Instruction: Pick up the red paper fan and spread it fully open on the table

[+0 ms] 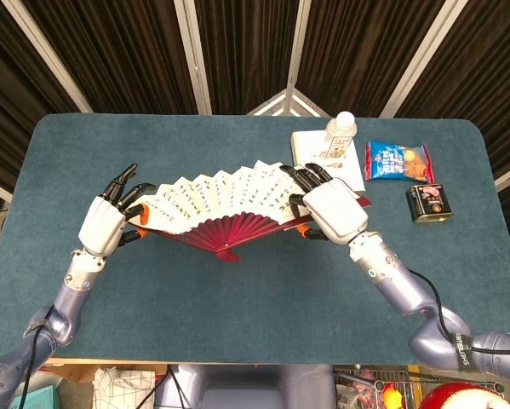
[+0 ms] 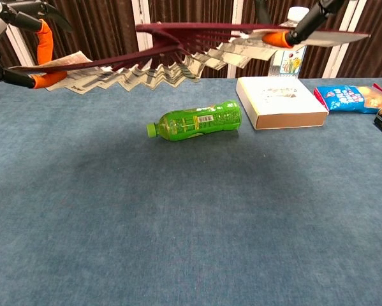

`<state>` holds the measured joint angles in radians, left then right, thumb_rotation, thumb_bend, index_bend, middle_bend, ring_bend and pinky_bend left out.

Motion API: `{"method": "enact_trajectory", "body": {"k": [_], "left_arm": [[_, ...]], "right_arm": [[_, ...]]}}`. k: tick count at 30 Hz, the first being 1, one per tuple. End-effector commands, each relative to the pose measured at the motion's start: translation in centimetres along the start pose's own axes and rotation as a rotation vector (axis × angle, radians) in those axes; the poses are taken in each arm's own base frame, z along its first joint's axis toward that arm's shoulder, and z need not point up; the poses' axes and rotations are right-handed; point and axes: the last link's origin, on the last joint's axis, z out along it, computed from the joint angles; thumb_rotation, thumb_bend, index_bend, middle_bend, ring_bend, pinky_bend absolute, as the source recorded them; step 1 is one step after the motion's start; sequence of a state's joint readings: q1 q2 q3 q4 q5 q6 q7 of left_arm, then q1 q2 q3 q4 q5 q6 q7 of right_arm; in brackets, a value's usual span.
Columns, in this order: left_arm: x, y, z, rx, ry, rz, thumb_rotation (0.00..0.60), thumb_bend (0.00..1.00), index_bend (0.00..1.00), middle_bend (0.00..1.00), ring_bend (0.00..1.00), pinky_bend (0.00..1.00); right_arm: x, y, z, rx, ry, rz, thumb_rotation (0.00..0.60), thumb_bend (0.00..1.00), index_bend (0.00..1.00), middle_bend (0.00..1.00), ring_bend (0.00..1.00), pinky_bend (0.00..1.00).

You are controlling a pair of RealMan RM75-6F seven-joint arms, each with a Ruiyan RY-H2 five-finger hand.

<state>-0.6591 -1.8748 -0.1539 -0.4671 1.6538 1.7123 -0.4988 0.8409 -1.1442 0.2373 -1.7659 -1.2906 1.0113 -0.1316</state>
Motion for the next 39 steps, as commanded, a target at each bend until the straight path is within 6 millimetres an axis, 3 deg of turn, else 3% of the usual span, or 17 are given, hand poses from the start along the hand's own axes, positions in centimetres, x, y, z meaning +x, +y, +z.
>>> {"method": "enact_trajectory", "body": {"k": [1,3,4,5,9,11,14,17,22,27,36,37,39], "left_arm": [[0.0,0.0,0.1,-0.004,0.008,0.014,0.6,0.4,0.72,0.3,0.0,0.21],[0.0,0.0,0.1,-0.008,0.008,0.024,0.6,0.4,0.72,0.3,0.0,0.21],[0.8,0.0,-2.3,-0.016,0.015,0.036,0.6,0.4,0.72,0.3,0.0,0.21],[0.9,0.1,-2.7,-0.025,0.015,0.048,0.6,0.4,0.72,0.3,0.0,0.21],[0.9,0.2,-3.0,-0.041,0.008,0.087,0.6,0.4,0.72,0.3,0.0,0.21],[0.9,0.2,-3.0,-0.043,0.007,0.097,0.6,0.4,0.72,0.3,0.0,0.21],[0.8,0.2,-3.0,-0.044,0.005,0.113,0.6,0.4,0.72,0.3,0.0,0.21],[0.7,0.2,-2.9,-0.052,0.003,0.129,0.6,0.4,0.72,0.3,0.0,0.21],[0.8,0.0,-2.8,-0.059,0.002,0.188,0.6,0.4,0.72,0.3,0.0,0.21],[0.8,-0.2,-2.9,-0.061,-0.014,0.226,0.6,0.4,0.72,0.3,0.0,0.21],[0.9,-0.8,-3.9,-0.072,-0.059,0.319,0.6,0.39,0.69,0.25,0.0,0.2],[1.0,-1.1,-4.1,-0.07,-0.068,0.342,0.6,0.37,0.67,0.23,0.0,0.2],[1.3,-2.0,-4.9,-0.051,-0.111,0.391,0.6,0.22,0.61,0.18,0.0,0.2]], "right_arm": [[-0.3,0.3,-0.1,-0.004,-0.006,-0.006,0.6,0.45,0.84,0.12,0.18,0.14],[-0.5,0.4,-0.1,-0.007,-0.007,-0.012,0.6,0.45,0.84,0.12,0.18,0.14],[-0.7,0.6,-0.1,-0.012,-0.01,-0.011,0.6,0.45,0.84,0.12,0.18,0.14],[-0.8,0.7,-0.1,-0.015,-0.012,-0.01,0.6,0.45,0.84,0.12,0.18,0.14],[-1.2,1.2,-0.2,-0.031,-0.016,-0.021,0.6,0.45,0.84,0.12,0.18,0.14],[-1.4,1.4,-0.3,-0.041,-0.017,-0.023,0.6,0.45,0.79,0.12,0.18,0.14],[-1.9,1.7,-0.6,-0.059,-0.035,-0.03,0.6,0.42,0.53,0.11,0.16,0.13],[-2.2,2.3,-0.8,-0.094,-0.081,-0.079,0.6,0.32,0.28,0.08,0.13,0.11],[-2.4,3.6,-1.6,-0.145,-0.138,-0.17,0.6,0.28,0.06,0.06,0.11,0.1],[-2.4,4.6,-2.2,-0.178,-0.163,-0.206,0.6,0.28,0.0,0.06,0.11,0.09],[-2.3,8.1,-3.8,-0.288,-0.201,-0.289,0.6,0.28,0.0,0.06,0.11,0.09],[-2.3,8.4,-4.0,-0.299,-0.202,-0.29,0.6,0.28,0.0,0.06,0.11,0.09],[-2.3,9.2,-4.5,-0.326,-0.205,-0.277,0.6,0.28,0.0,0.06,0.11,0.09]]}}
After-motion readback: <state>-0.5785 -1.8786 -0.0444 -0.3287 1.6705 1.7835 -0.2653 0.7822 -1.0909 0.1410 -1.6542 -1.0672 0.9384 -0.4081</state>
